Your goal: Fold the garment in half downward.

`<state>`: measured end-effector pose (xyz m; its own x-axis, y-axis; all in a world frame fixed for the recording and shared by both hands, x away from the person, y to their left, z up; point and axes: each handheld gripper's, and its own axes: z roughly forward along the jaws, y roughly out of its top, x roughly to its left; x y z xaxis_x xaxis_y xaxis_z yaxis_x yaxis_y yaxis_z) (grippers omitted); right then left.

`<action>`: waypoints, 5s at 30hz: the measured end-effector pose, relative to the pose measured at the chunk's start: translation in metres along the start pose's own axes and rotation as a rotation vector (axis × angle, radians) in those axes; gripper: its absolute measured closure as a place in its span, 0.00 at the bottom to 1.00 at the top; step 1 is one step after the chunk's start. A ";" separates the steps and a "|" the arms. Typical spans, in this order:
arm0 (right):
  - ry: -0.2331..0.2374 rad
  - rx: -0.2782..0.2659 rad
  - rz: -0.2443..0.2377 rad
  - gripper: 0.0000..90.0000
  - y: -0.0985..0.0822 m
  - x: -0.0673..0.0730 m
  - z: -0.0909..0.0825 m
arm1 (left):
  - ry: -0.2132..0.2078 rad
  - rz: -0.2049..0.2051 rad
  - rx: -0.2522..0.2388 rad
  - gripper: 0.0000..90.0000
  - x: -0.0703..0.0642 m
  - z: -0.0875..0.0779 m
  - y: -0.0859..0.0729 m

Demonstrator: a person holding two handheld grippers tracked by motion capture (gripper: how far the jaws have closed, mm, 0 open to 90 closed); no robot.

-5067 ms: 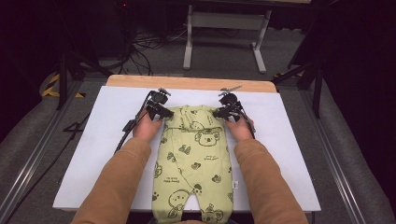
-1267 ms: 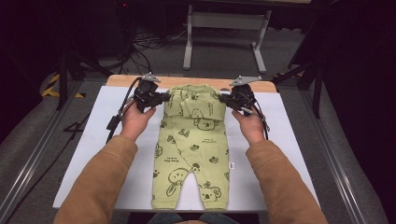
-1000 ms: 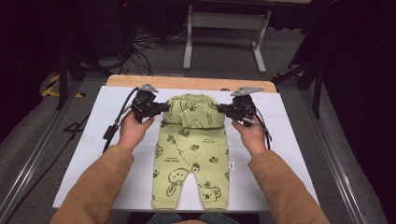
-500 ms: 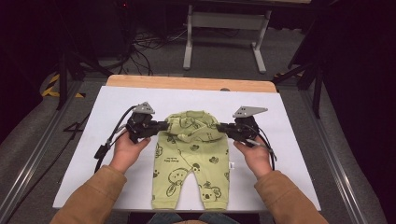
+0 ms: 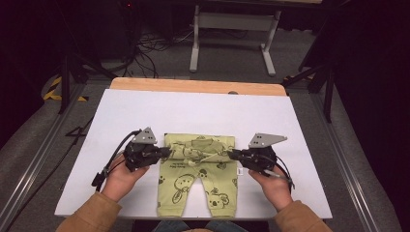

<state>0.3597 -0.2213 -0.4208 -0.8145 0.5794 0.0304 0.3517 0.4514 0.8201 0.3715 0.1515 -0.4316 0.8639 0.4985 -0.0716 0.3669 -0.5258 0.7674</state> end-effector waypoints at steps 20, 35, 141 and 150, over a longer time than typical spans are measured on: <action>0.033 0.093 -0.096 0.94 -0.029 0.039 -0.013 | -0.069 0.022 0.107 0.94 -0.026 -0.001 -0.021; 0.048 0.100 -0.090 0.86 -0.035 0.041 -0.017 | -0.077 0.029 0.121 0.92 -0.031 -0.004 -0.026; -0.117 0.407 0.048 0.60 0.010 -0.073 0.086 | 0.040 -0.087 0.472 0.75 0.087 0.087 0.037; -0.079 0.405 0.010 0.94 0.018 -0.072 0.081 | 0.042 -0.052 0.469 0.95 0.083 0.083 0.042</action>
<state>0.4619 -0.1998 -0.4539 -0.7778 0.6282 -0.0192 0.5257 0.6671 0.5279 0.4868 0.1134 -0.4582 0.8290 0.5550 -0.0687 0.5340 -0.7491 0.3921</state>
